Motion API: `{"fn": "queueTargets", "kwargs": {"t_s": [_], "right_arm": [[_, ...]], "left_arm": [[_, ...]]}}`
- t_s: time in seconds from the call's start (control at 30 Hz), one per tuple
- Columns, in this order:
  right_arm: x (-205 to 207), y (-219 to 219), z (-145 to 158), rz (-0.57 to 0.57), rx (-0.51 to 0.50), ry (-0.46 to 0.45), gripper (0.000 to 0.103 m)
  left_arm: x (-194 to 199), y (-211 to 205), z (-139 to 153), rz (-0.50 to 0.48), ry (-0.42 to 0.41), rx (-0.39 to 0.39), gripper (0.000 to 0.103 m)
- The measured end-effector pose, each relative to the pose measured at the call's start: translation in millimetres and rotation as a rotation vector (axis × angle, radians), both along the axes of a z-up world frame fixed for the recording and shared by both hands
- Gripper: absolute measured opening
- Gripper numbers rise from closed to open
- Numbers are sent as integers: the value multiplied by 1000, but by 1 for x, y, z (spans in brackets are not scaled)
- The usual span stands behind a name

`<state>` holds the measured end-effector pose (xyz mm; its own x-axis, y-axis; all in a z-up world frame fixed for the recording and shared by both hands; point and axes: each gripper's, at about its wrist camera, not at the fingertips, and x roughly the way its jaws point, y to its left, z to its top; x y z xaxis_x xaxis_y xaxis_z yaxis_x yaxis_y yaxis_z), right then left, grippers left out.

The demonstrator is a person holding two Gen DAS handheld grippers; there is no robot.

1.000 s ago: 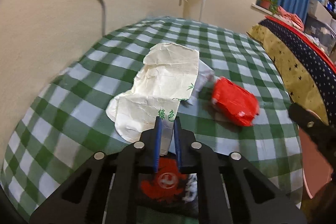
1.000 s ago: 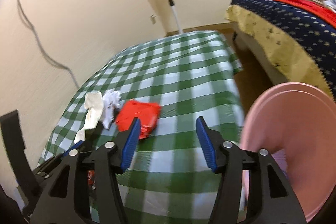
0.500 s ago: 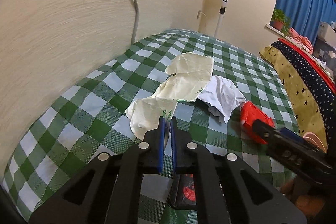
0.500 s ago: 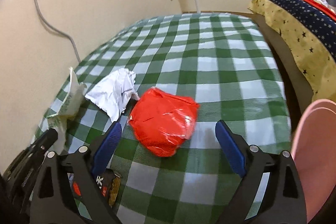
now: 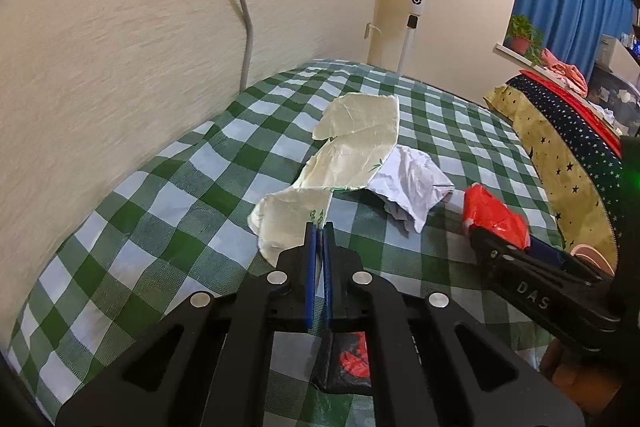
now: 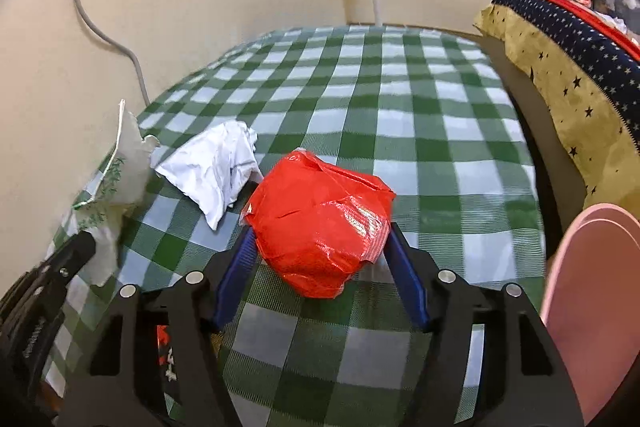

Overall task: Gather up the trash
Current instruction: 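Close the left gripper on the white paper bag while the right closes on the red bag, then carry the white paper bag and red bag toward the pink wastebasket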

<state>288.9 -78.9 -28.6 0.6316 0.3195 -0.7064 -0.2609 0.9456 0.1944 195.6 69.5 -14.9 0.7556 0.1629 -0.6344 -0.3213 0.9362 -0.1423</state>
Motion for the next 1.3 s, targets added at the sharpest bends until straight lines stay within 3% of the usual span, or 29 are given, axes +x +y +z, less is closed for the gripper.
{"fn": "queueTargets", "kwargs": {"t_s": [0.87,1.3], "right_arm": [[-107,-88,76,-134,14,-157,64],[-163,-138,101,-228,8,-213,64]], "left_arm": [[-62,-61,47,-186,-111,-15,1],[-86,-96,59,-291,-145,-31,1]]}}
